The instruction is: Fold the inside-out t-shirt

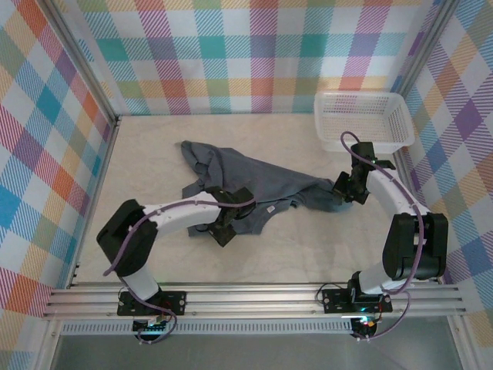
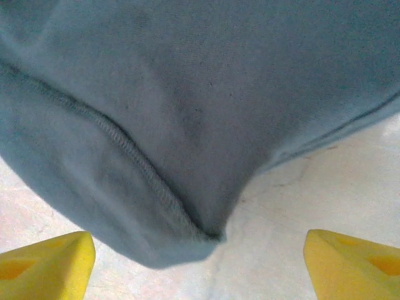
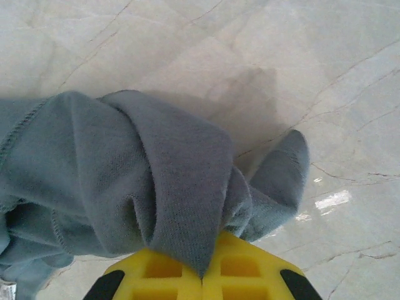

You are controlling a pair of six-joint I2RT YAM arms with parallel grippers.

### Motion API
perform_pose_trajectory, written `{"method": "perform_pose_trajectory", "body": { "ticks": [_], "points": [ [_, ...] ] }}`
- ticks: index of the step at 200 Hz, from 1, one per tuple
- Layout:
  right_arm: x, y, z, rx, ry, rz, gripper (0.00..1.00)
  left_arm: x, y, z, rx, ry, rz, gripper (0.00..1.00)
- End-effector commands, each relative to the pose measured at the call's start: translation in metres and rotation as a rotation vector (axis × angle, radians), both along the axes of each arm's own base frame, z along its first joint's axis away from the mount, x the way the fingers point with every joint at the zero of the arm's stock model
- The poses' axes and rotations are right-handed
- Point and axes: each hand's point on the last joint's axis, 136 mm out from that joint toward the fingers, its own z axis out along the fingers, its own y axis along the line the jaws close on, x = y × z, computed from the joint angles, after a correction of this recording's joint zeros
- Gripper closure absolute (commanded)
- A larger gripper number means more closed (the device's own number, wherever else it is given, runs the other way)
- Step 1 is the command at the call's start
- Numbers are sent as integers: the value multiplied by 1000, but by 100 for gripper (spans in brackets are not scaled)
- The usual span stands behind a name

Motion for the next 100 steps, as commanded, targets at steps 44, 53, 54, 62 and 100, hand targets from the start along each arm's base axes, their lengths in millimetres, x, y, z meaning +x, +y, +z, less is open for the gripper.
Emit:
{"method": "perform_pose_trajectory", "body": {
  "ticks": [44, 53, 54, 62, 100],
  "points": [
    [-2, 5, 20, 39, -39, -6, 100, 17, -7, -1, 31, -3, -125, 100],
    [-2, 6, 30, 49, -41, -6, 100, 20, -19, 29, -92, -50, -109, 100],
    [-2, 7, 31, 51, -41, -5, 100, 20, -20, 32, -106, -55, -106, 100],
    [-3, 9, 42, 65, -49, -2, 100, 23, -32, 67, -243, -95, -86, 100],
    [-17, 17, 129, 181, -203, -73, 100, 30, -27, 288, -836, -461, -42, 100]
  ]
}}
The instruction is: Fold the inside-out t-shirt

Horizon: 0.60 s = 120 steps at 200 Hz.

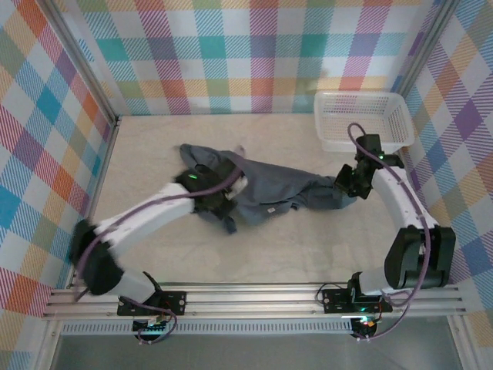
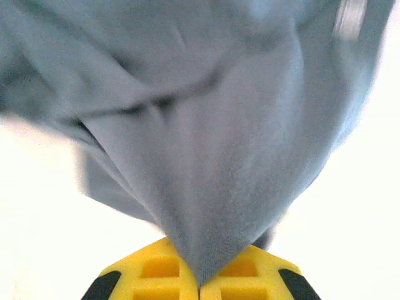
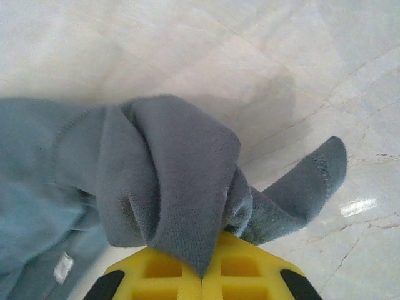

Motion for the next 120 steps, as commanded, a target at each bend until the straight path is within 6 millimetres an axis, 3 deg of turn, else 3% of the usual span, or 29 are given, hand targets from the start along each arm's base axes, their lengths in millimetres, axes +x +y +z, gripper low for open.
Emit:
{"method": "perform_pose_trajectory", "body": {
  "ticks": [1, 14, 33, 65, 95, 120],
  "points": [
    [-16, 6, 74, 114, -132, -73, 100, -11, 15, 143, -371, -214, 9, 100],
    [-20, 9, 119, 195, -253, -117, 100, -12, 30, 190, -409, -322, 13, 100],
    [-34, 6, 185, 256, -431, -191, 100, -10, 47, 243, -430, -450, 46, 100],
    [-93, -34, 273, 192, -673, -438, 100, -20, 72, 321, -557, -626, 112, 100],
    [-145, -53, 332, 158, -898, -525, 100, -44, 85, 364, -665, -716, 108, 100],
    [-170, -57, 362, 125, -997, -512, 100, -59, 89, 383, -728, -741, 85, 100]
  ]
}}
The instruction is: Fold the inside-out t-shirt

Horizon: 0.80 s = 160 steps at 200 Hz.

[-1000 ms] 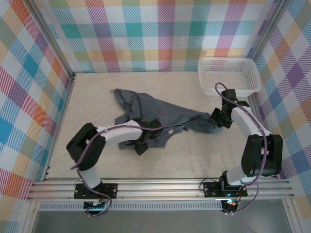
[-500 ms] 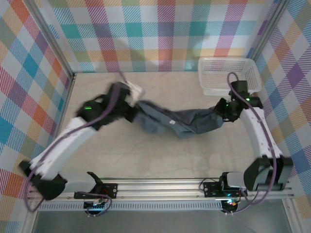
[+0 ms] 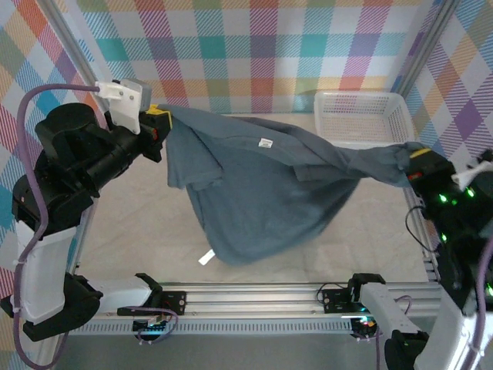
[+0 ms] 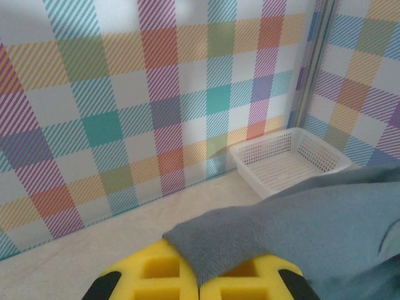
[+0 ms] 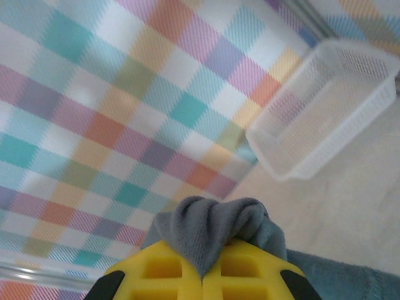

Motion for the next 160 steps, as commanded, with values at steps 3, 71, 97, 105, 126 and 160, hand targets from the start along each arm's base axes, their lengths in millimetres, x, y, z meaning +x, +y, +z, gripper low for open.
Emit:
{"method": "perform_pose_trajectory", "body": {
  "ticks": [3, 71, 97, 105, 126, 160],
  "points": [
    [-16, -17, 11, -22, -17, -101, 100, -24, 15, 33, -91, -73, -10, 100],
    [-56, -10, 73, -174, -259, -64, 100, -60, 25, 66, -172, -274, -83, 100],
    [-9, -11, 54, -190, -119, -45, 100, -10, 37, 36, -21, -143, 139, 100],
    [12, -13, 41, -184, -49, -46, 100, 12, 41, 20, 66, -102, 224, 100],
    [76, -8, 1, -162, 125, 8, 100, 74, 53, -26, 287, -15, 430, 100],
    [182, 5, -65, -106, 277, 103, 100, 178, 77, -116, 127, 255, 447, 100]
  ]
}}
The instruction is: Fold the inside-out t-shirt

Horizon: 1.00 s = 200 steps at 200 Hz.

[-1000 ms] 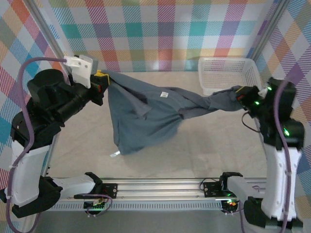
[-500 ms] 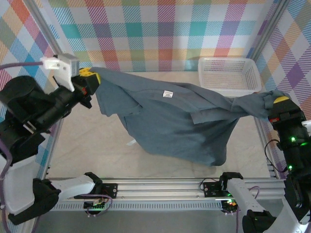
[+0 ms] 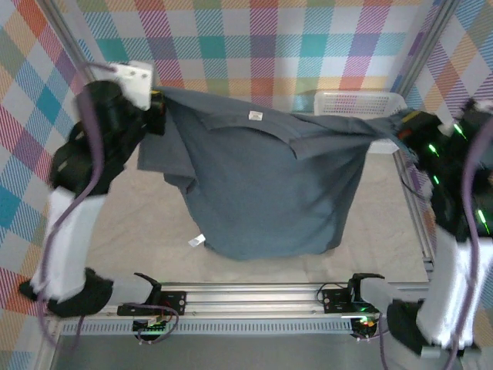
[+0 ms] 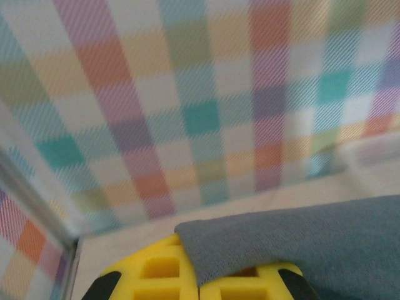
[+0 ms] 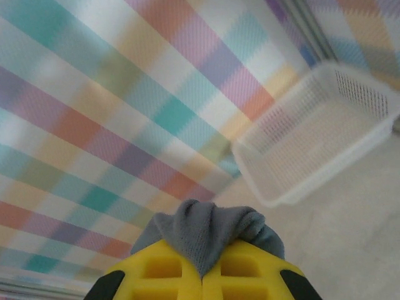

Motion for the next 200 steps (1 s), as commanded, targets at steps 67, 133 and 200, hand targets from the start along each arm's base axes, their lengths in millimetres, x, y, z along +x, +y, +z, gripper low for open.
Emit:
{"method": "perform_pose_trajectory", "body": {
  "ticks": [67, 133, 200],
  "points": [
    [223, 73, -103, 90, 166, 276, 14, 227, 35, -179, -302, 405, 62, 11],
    [154, 77, -130, -73, 298, 411, 13, 146, -30, -178, -481, 543, -162, 1],
    [8, 77, -322, 66, 784, 381, 16, -66, -203, -224, -140, 510, -853, 0]
  ]
}}
